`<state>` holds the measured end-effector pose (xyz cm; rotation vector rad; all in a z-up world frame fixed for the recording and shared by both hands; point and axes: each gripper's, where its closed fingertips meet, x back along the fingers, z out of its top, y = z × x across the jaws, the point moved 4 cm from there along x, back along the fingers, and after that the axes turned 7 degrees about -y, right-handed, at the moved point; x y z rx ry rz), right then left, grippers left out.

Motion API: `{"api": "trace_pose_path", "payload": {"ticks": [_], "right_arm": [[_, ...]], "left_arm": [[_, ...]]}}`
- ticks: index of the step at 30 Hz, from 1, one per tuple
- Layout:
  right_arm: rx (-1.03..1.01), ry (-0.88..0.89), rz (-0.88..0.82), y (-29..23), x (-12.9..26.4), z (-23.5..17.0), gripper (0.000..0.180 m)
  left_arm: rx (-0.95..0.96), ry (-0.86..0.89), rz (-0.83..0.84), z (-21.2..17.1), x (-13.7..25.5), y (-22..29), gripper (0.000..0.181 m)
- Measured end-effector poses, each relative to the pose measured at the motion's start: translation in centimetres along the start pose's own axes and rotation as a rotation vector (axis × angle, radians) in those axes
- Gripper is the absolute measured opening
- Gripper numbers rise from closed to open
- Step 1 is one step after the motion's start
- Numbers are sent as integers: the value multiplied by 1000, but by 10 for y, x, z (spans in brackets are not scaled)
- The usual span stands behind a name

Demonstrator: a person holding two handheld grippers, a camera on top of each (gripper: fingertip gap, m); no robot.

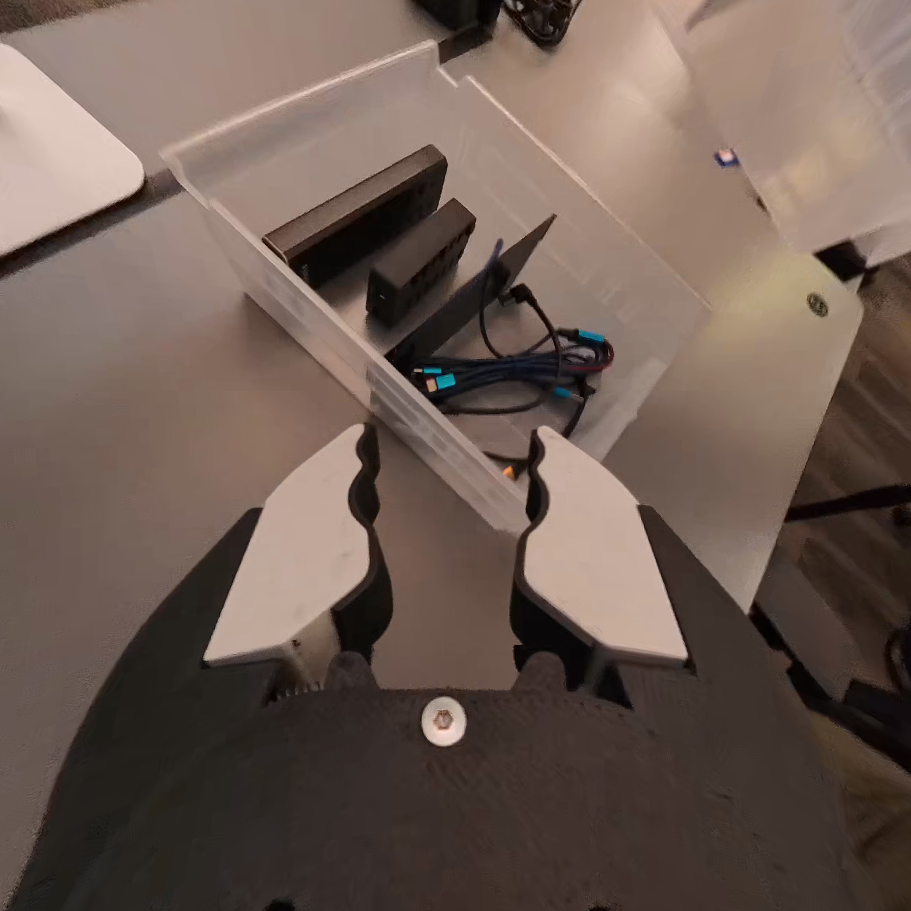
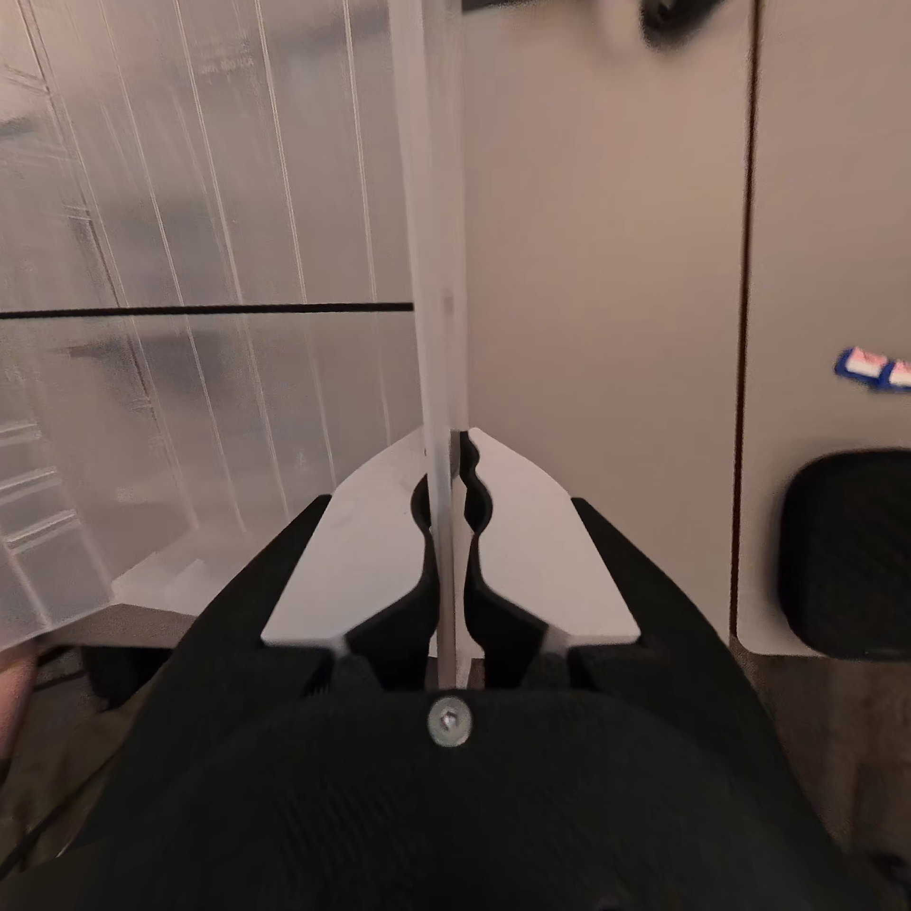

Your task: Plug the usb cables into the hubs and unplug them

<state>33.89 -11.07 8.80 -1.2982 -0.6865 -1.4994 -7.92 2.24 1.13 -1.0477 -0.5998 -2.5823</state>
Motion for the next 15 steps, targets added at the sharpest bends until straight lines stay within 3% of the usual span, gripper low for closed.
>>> {"api": "trace_pose_path", "payload": {"ticks": [2, 7, 9, 11, 14, 15], "right_arm": [[-55, -18, -14, 34, -17, -13, 6], [-114, -110, -43, 88, -63, -38, 6], [-105, -146, -54, 96, -81, -43, 6], [-81, -170, -60, 96, -97, -44, 6], [-46, -183, -50, 92, -117, -43, 6], [-38, -192, -46, 91, -123, -44, 6]], "left_arm": [[50, -28, -6, 2, -19, -5, 52], [55, -347, 1, -12, -53, -8, 59], [58, -438, 32, -10, -62, -10, 54], [27, -568, 105, -14, -72, -15, 60], [90, -697, 58, -17, -79, -8, 55], [131, -727, 23, -18, -80, -6, 45]]}}
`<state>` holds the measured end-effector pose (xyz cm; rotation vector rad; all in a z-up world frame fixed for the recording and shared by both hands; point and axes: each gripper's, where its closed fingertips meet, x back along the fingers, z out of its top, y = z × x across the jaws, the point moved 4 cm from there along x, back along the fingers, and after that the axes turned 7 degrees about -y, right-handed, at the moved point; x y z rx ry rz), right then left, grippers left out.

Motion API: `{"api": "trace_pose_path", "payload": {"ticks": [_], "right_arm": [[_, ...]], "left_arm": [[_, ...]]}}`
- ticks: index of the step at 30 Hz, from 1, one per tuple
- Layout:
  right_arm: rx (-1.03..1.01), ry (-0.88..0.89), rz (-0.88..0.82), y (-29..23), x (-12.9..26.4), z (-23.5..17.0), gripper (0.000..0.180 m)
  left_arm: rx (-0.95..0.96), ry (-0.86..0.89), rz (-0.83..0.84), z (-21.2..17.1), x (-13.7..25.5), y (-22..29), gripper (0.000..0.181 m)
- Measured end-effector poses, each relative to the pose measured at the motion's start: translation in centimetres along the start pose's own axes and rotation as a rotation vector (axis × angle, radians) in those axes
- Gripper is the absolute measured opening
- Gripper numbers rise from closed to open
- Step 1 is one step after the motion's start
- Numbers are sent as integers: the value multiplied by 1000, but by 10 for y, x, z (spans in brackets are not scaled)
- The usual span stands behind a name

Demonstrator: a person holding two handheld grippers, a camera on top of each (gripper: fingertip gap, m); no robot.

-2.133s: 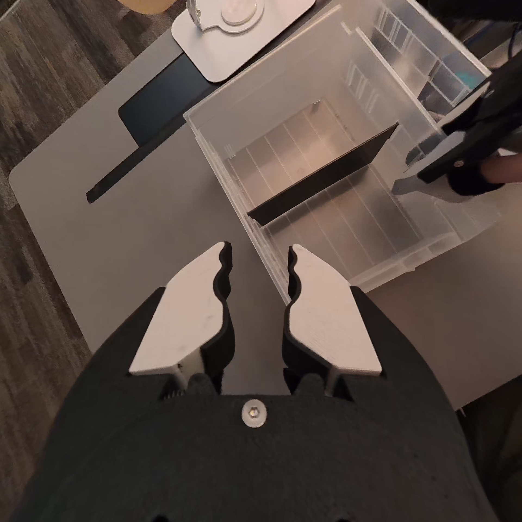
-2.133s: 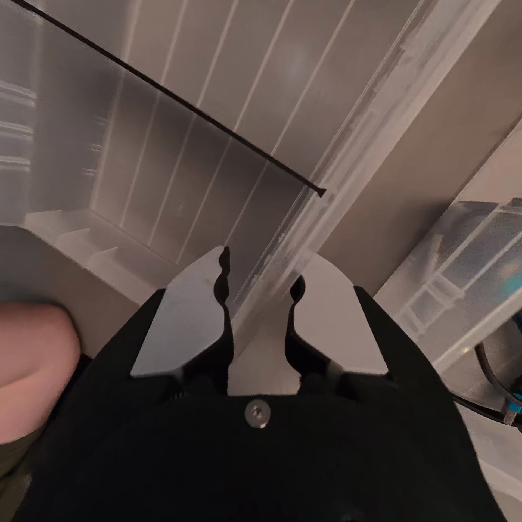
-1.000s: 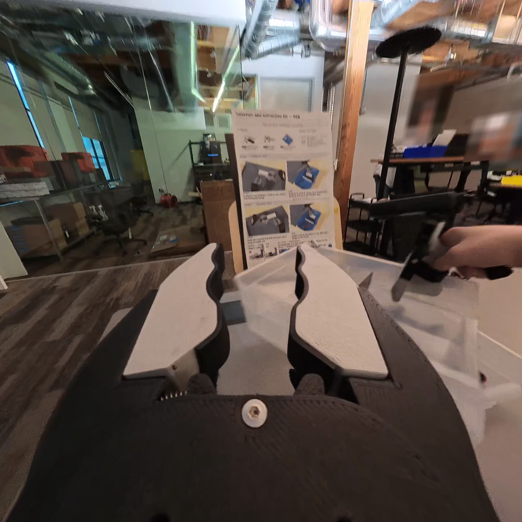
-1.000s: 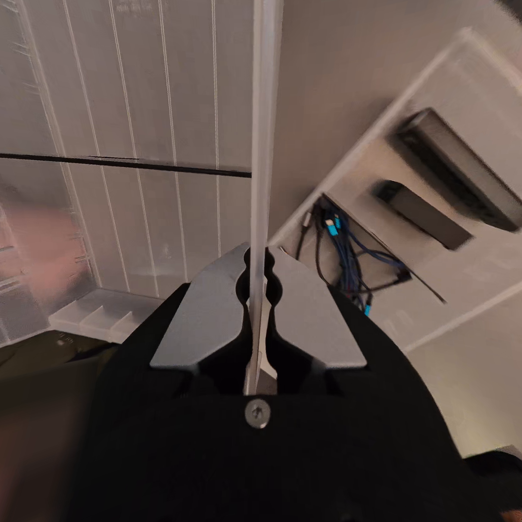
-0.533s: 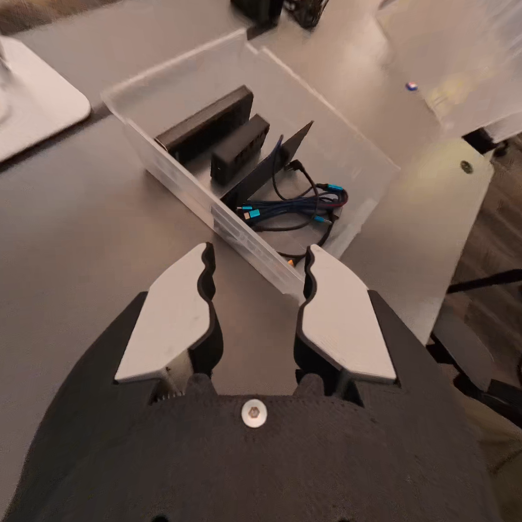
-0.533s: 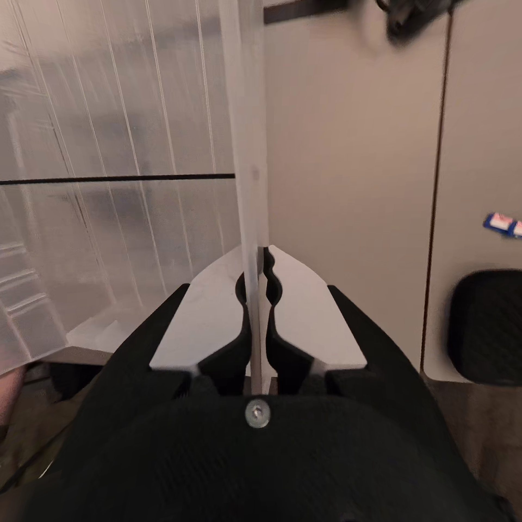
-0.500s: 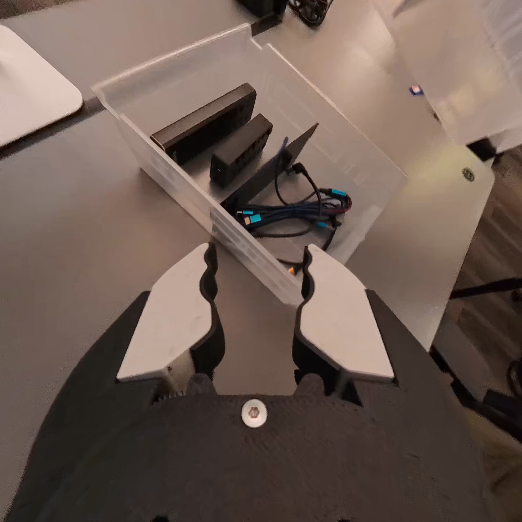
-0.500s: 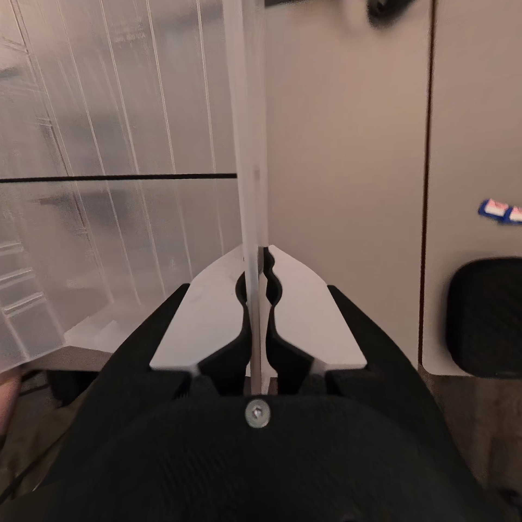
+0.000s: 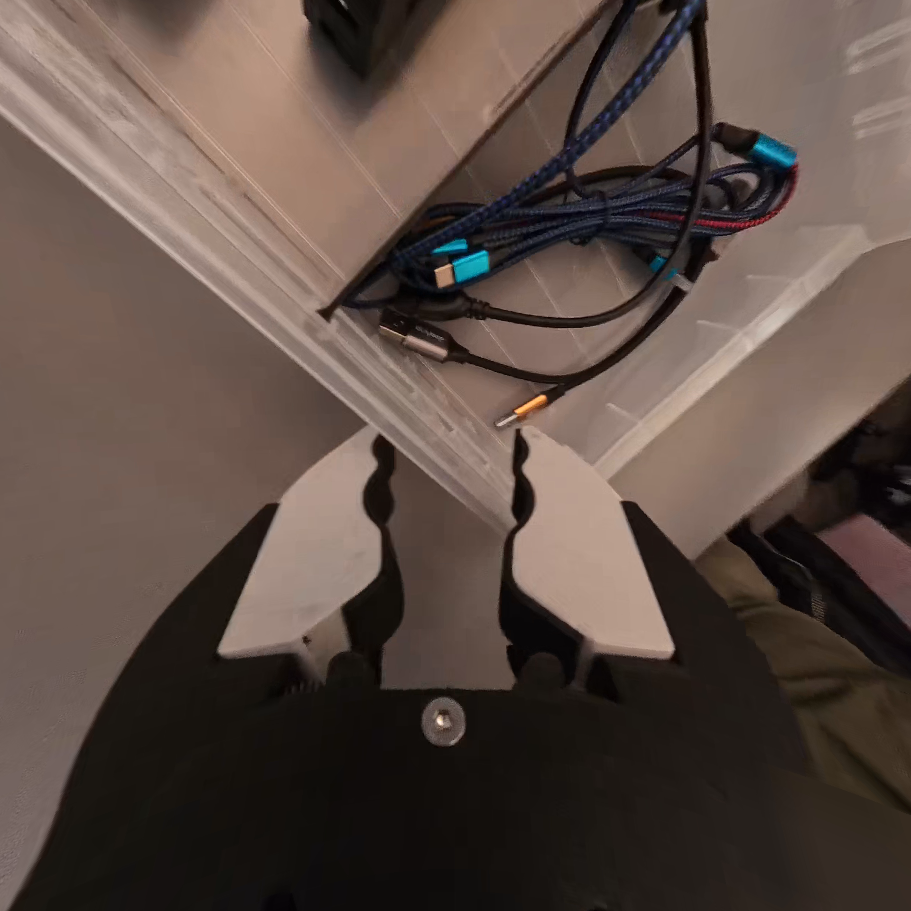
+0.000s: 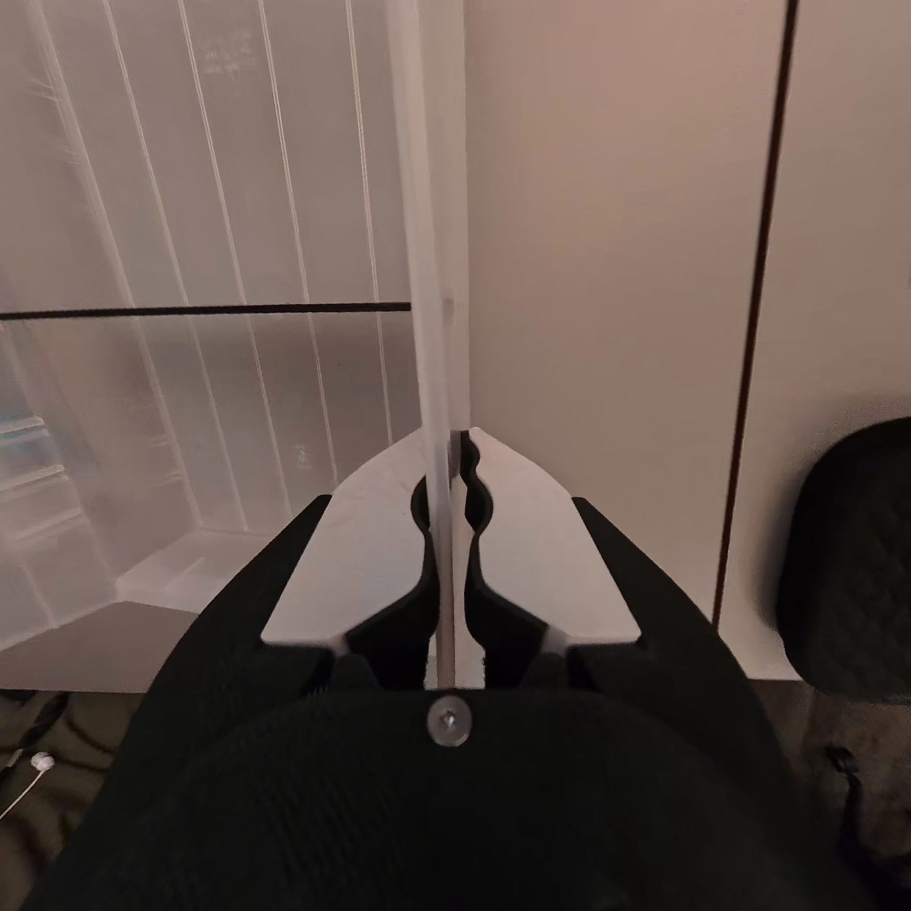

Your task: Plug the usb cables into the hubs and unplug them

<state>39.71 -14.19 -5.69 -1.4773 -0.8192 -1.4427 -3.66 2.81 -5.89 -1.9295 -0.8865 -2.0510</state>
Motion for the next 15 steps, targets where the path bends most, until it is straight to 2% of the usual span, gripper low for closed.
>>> {"api": "trace_pose_path", "payload": {"ticks": [4, 8, 10, 15], "right_arm": [[11, -7, -3, -1, -10, 4, 7], [-2, -9, 14, 1, -16, 4, 7], [-7, -8, 35, 2, -22, 1, 6], [-50, 19, 107, 13, -29, -2, 7]], "left_arm": [[128, -155, -117, -5, -5, -3, 20], [141, -213, 93, -14, 2, -39, 7], [141, -192, 143, -20, 10, -62, 5], [216, -3, 92, -53, 28, -124, 6]]}}
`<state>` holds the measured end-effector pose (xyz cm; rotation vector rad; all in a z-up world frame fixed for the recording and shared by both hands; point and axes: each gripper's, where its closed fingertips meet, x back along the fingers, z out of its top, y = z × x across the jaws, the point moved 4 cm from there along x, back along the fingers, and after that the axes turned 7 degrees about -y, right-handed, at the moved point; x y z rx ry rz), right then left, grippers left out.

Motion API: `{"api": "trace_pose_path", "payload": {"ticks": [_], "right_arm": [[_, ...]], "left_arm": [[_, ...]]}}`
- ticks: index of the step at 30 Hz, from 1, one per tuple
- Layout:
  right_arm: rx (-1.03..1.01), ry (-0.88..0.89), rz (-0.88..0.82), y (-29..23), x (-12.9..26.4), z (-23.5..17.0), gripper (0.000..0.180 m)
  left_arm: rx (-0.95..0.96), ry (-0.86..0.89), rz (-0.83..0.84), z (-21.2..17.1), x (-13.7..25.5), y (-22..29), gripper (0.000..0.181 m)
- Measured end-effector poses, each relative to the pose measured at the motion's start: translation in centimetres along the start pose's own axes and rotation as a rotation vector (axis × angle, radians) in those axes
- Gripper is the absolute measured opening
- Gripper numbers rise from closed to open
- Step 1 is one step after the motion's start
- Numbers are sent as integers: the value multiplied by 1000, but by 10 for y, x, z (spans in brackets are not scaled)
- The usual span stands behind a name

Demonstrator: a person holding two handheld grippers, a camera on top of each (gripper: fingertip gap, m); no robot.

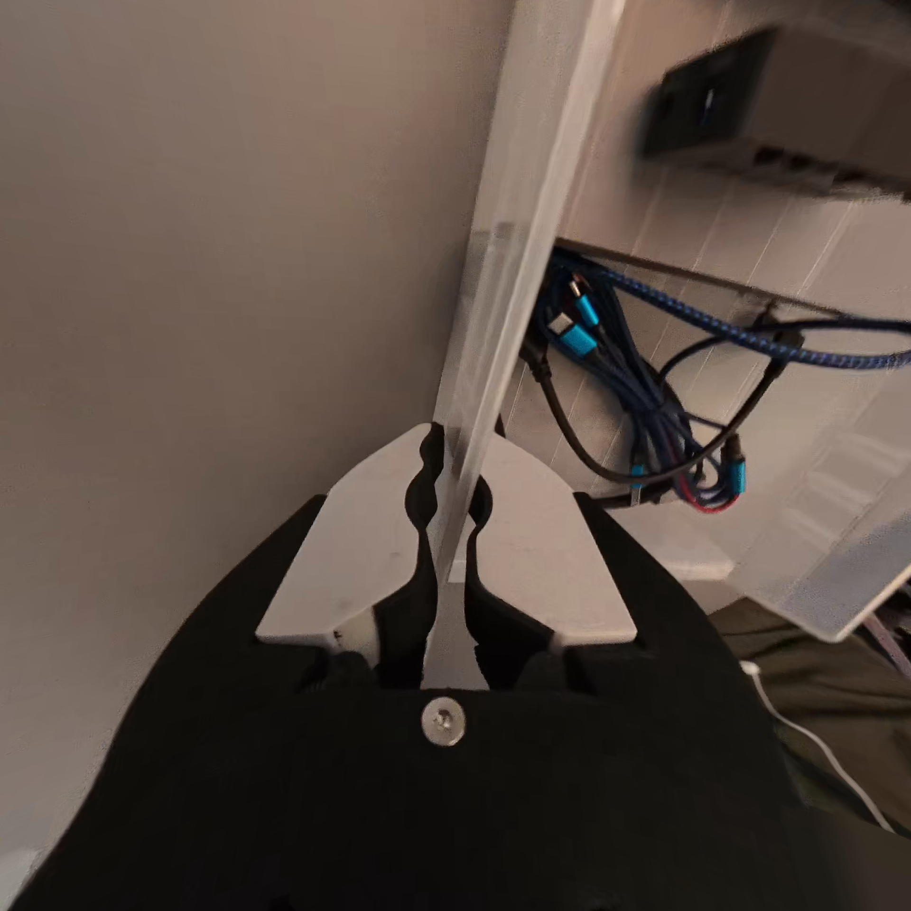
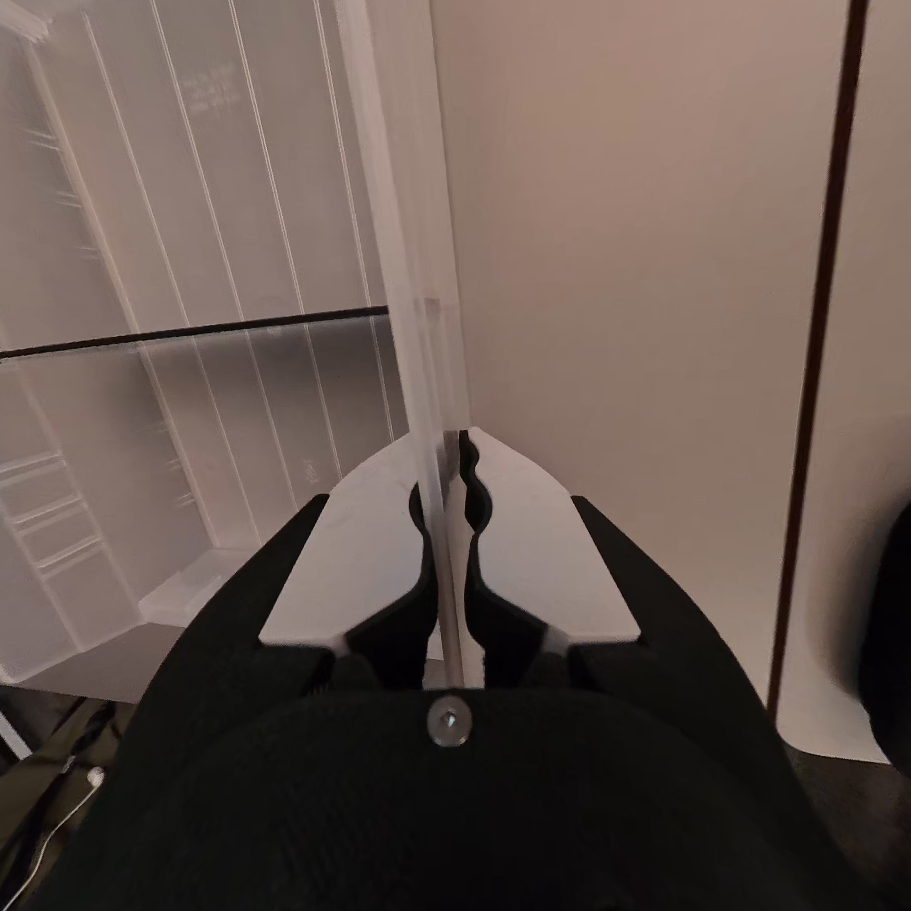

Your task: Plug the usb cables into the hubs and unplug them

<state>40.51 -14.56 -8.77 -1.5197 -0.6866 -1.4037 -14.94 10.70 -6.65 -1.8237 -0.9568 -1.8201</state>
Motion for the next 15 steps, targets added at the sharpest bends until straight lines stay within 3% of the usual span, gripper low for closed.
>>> {"api": "trace_pose_path", "payload": {"ticks": [9, 15], "right_arm": [[-26, -32, -49, 31, 8, 14, 6], [44, -99, -56, 42, 11, 20, 6]], "left_arm": [[231, 75, 20, -121, 20, -143, 6], [408, 127, -5, -198, 26, -201, 6]]}}
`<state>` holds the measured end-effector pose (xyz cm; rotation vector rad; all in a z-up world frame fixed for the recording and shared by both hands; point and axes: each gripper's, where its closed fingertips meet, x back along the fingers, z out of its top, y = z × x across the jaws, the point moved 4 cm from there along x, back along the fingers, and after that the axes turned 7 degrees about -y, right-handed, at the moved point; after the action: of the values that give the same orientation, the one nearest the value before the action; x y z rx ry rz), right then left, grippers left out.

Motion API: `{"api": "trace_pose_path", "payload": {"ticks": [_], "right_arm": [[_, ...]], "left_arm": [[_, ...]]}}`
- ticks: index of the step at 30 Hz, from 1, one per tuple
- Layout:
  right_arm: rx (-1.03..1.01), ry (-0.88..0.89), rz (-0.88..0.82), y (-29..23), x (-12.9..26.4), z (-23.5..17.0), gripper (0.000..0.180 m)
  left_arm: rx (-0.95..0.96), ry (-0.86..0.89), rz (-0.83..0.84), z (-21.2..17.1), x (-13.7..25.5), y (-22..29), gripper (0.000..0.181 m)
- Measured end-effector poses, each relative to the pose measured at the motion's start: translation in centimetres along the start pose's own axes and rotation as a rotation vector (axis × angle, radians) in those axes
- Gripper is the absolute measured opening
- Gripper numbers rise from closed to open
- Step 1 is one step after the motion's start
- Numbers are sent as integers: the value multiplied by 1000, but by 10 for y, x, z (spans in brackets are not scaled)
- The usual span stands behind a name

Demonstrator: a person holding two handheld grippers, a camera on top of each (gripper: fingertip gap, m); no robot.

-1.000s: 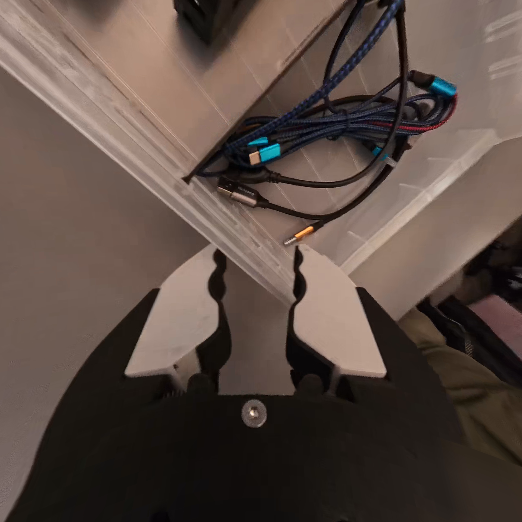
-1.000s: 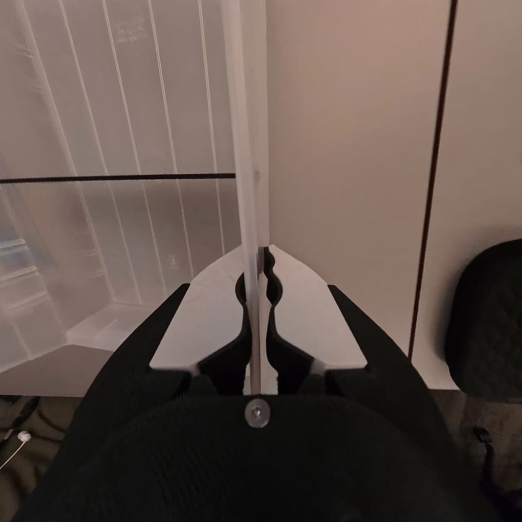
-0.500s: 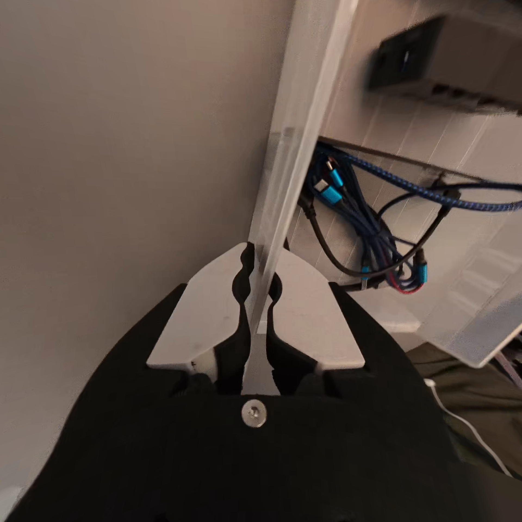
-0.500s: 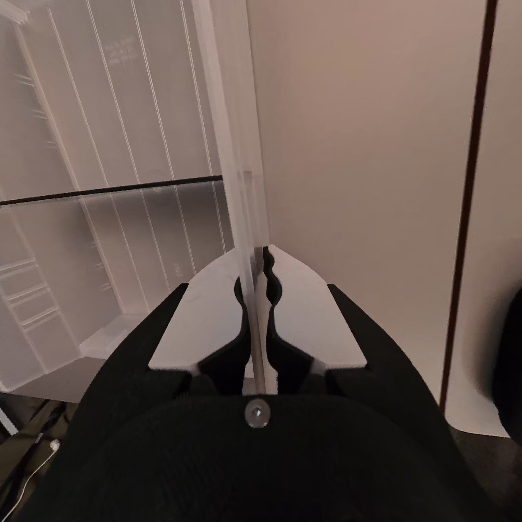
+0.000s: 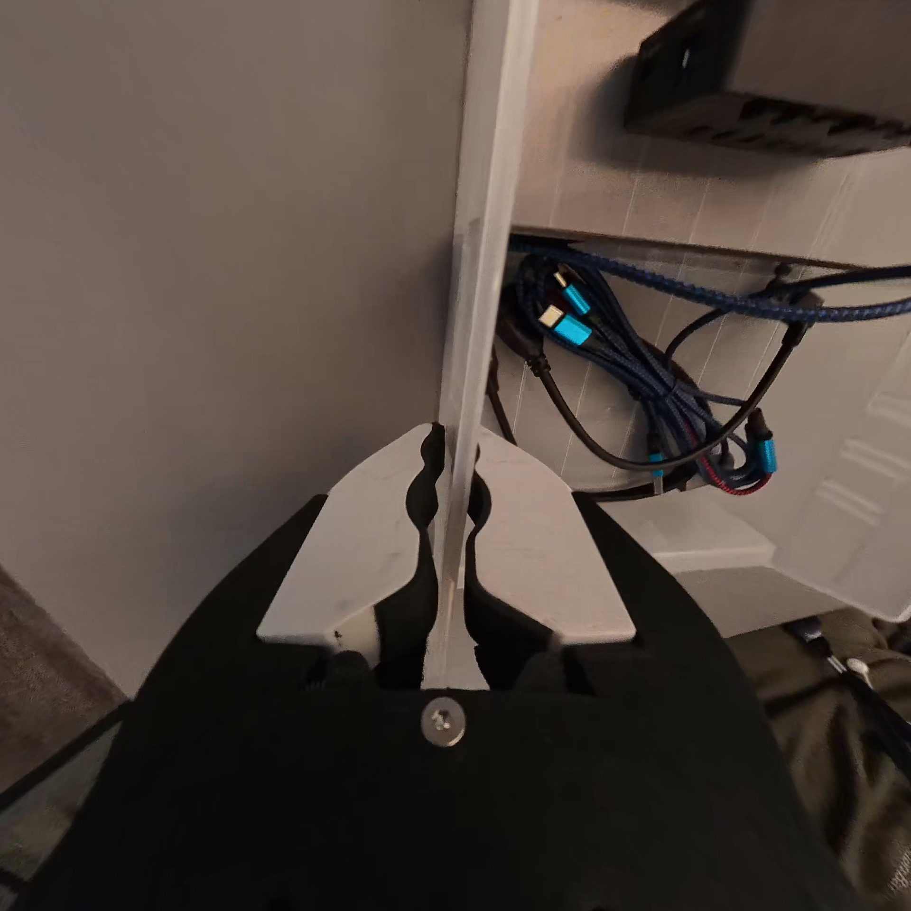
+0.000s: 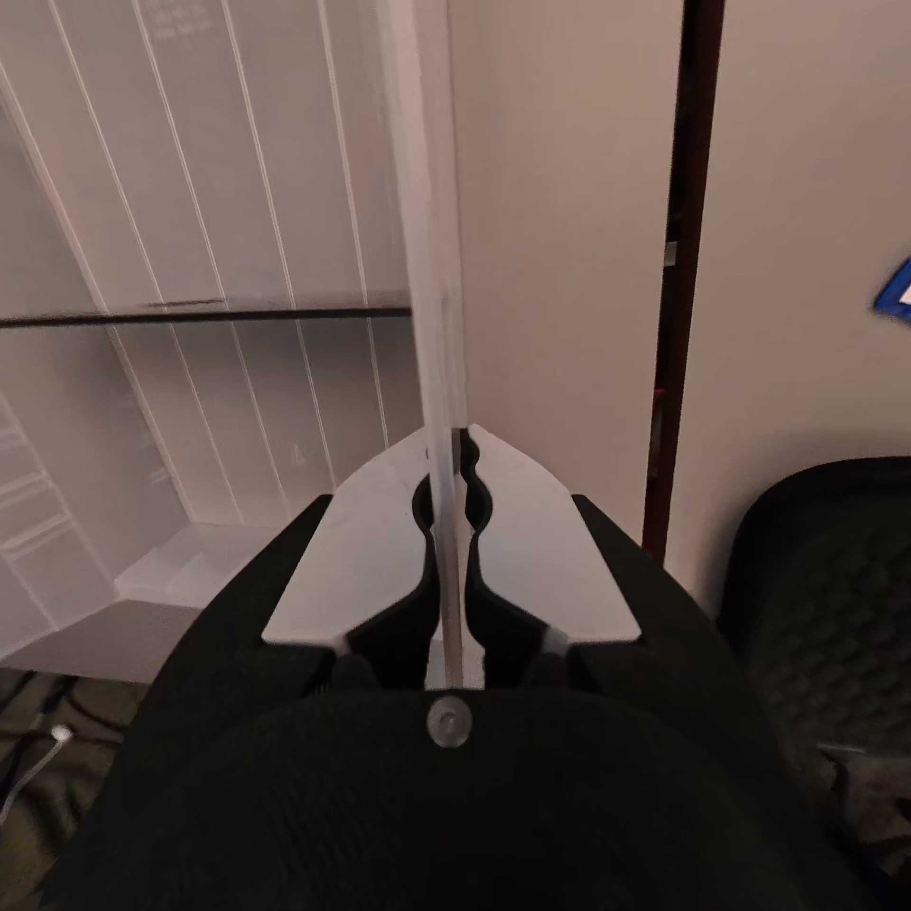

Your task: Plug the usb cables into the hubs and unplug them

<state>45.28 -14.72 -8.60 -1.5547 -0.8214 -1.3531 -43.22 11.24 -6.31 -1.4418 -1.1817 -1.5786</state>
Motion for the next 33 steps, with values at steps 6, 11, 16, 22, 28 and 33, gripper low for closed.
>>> {"api": "trace_pose_path", "payload": {"ticks": [6, 11, 16, 22, 28, 33], "right_arm": [[89, -22, -22, -12, -2, 3, 6], [104, -25, -20, -15, -2, 5, 6], [99, 7, -27, -3, 0, 6, 6], [114, 23, -50, -2, 0, 6, 6], [136, 22, -58, -3, -4, 3, 7], [129, -9, -53, -3, -6, -1, 6]], "left_arm": [[136, 59, -71, -22, 6, -38, 7], [189, 84, -93, -31, 8, -53, 8], [213, 82, -97, -35, 10, -62, 8], [238, 93, -105, -35, 11, -68, 9], [318, 134, -117, -35, 13, -83, 10], [356, 154, -145, -38, 16, -98, 12]]}}
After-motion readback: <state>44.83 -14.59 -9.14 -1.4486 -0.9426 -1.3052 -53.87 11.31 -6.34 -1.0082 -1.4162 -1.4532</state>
